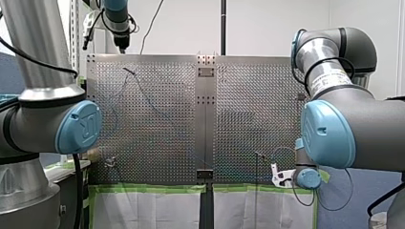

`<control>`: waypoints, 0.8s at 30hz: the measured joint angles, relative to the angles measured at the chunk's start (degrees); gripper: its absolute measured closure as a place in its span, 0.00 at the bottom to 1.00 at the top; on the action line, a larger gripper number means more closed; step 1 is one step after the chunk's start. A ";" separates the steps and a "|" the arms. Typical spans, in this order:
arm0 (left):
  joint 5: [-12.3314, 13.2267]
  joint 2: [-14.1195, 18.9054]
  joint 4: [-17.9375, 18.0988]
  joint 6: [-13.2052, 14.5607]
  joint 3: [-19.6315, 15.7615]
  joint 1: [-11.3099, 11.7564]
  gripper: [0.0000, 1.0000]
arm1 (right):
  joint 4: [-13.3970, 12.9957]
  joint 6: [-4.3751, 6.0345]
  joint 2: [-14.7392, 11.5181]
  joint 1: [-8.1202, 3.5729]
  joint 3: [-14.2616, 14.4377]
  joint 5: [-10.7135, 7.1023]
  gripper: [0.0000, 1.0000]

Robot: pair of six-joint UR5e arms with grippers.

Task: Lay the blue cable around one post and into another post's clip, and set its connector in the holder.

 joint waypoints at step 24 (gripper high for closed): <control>4.28 -2.10 10.88 -8.21 -10.89 -10.23 0.00 | 0.48 0.57 -0.02 -0.44 0.23 -1.17 1.00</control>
